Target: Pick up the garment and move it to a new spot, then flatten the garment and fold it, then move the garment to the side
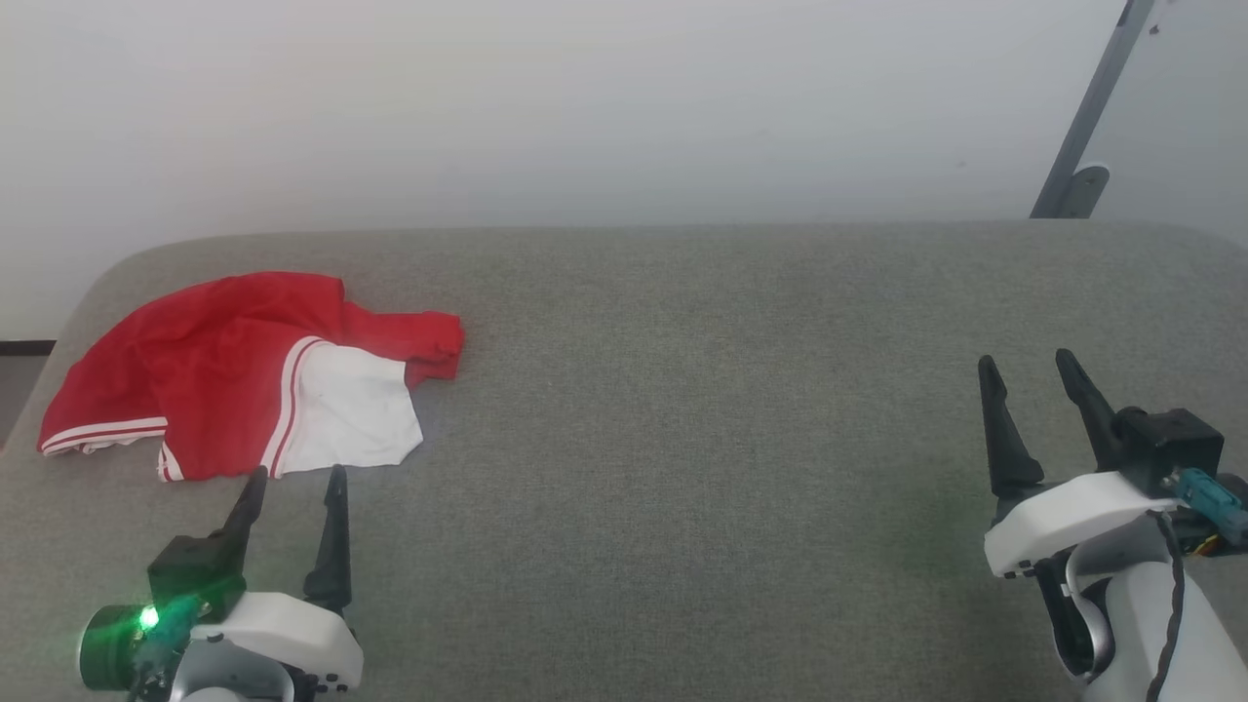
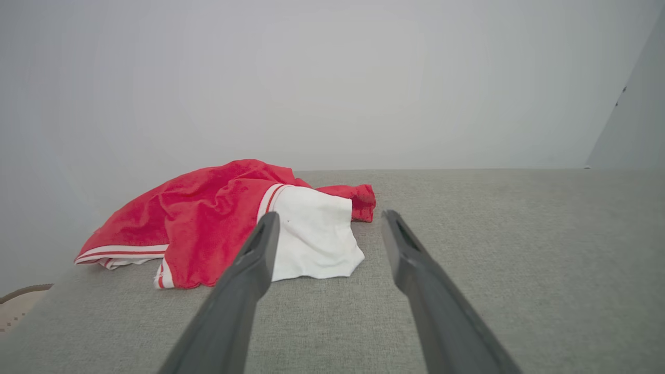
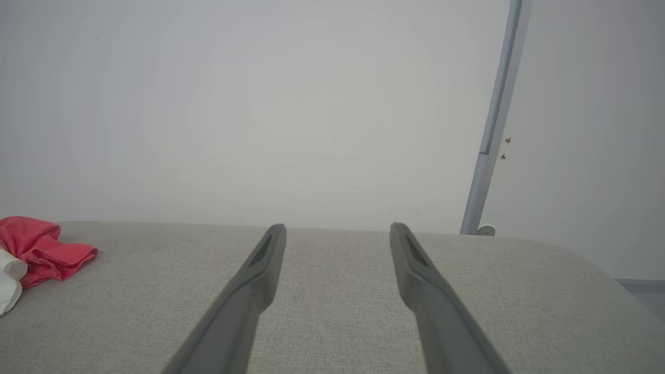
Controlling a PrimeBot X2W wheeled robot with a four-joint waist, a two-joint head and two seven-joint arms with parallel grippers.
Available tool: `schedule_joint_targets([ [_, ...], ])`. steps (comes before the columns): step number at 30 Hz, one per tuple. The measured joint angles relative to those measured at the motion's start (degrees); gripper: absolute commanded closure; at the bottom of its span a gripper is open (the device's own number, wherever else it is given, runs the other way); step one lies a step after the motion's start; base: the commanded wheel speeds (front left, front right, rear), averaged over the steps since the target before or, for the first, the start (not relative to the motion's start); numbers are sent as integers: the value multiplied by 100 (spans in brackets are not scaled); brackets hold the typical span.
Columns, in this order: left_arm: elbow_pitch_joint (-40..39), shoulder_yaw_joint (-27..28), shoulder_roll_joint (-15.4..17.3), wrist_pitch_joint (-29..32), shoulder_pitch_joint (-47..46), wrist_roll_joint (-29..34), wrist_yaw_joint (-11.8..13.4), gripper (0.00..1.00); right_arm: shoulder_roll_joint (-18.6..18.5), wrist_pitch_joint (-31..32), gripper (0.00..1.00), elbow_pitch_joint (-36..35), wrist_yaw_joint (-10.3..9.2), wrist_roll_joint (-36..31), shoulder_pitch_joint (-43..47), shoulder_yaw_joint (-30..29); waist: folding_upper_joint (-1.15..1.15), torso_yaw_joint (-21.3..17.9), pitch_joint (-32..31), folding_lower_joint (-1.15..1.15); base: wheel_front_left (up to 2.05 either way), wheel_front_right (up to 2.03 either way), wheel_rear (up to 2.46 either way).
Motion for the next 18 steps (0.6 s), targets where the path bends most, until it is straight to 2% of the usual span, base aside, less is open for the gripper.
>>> schedule_joint_targets([
  [11,147,82,-101,-104,-129,480,-73,0,14,-116,0,-26,0,-349,4,-89,0,191,59,0,0,0,0],
  [16,224,222,-153,-120,-233,513,-56,0,14,-131,0,-93,0,-336,25,-70,0,444,115,0,0,0,0],
  [18,247,278,-193,-120,-275,511,-47,0,20,-132,0,-113,0,-307,31,-5,0,665,170,0,0,0,0],
])
